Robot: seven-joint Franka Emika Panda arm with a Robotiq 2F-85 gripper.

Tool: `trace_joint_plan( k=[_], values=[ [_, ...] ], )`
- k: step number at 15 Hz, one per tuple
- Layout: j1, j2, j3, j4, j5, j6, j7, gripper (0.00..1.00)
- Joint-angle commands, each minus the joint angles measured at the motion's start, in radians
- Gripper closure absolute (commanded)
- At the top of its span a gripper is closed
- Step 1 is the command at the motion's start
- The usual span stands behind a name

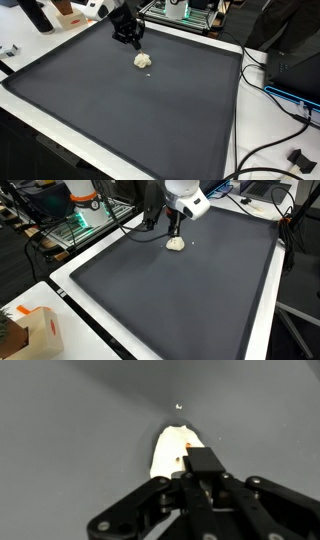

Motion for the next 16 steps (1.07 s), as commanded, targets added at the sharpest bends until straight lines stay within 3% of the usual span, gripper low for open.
trace_joint_plan(
  k=[1, 16],
  values=[
    [-0.005, 0.014, 0.009, -0.008, -0.017, 0.038, 0.000, 0.97],
    [-0.014, -0.058, 0.001, -0.026, -0.026, -0.007, 0.005, 0.97]
  ],
)
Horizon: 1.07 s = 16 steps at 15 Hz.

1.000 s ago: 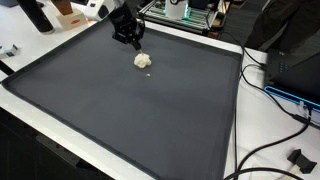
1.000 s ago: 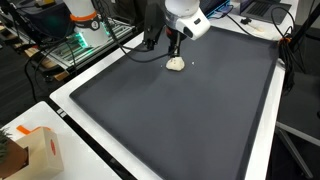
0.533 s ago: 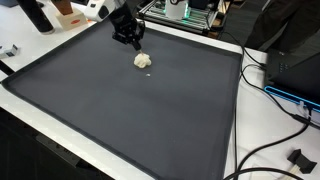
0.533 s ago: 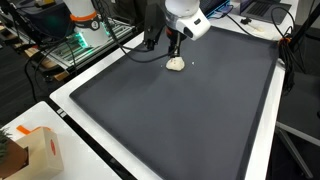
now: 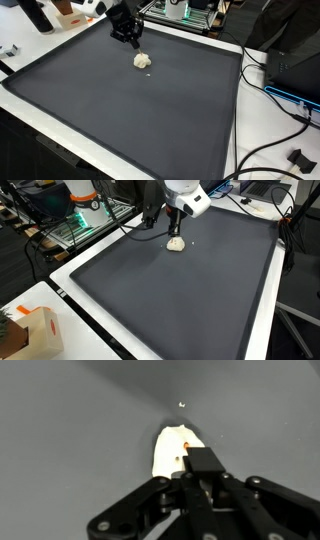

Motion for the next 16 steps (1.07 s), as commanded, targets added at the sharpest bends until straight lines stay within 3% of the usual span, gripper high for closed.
trace_joint_plan(
  k=[1, 16],
  values=[
    [-0.009, -0.052, -0.001, -0.027, -0.023, -0.013, 0.009, 0.97],
    [0.008, -0.198, -0.028, -0.027, -0.108, -0.066, 0.138, 0.97]
  ],
)
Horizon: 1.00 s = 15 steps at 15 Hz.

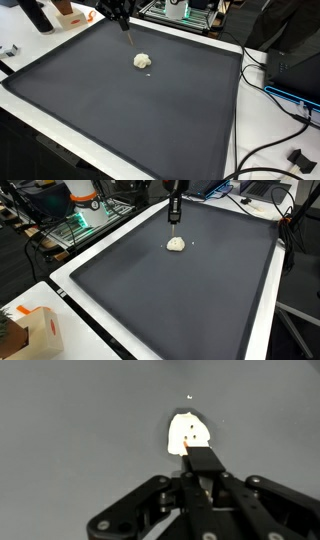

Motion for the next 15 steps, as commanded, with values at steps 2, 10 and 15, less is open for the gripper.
trace_joint_plan(
  k=[2, 10, 15],
  values=[
    [0.010, -0.060, -0.013, -0.025, -0.036, -0.031, 0.054, 0.97],
    [0.012, -0.059, -0.012, 0.005, -0.017, -0.024, 0.034, 0.87],
    [0.012, -0.056, -0.012, 0.006, -0.017, -0.024, 0.034, 0.97]
  ],
)
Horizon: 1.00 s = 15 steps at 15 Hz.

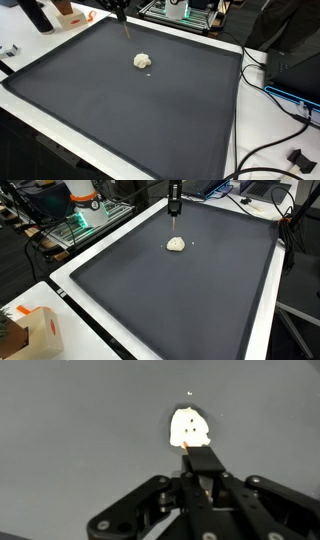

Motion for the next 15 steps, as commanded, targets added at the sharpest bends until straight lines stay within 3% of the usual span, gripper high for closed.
trace_joint_plan(
  k=[1, 7, 11, 15],
  values=[
    [0.018, 0.005, -0.009, -0.009, -0.036, 0.029, 0.047, 0.97],
    [0.045, 0.029, -0.009, -0.040, -0.166, 0.151, 0.221, 0.97],
    [0.074, 0.049, -0.020, -0.070, -0.321, 0.240, 0.443, 0.97],
    [0.104, 0.074, -0.030, -0.079, -0.484, 0.257, 0.644, 0.97]
  ],
)
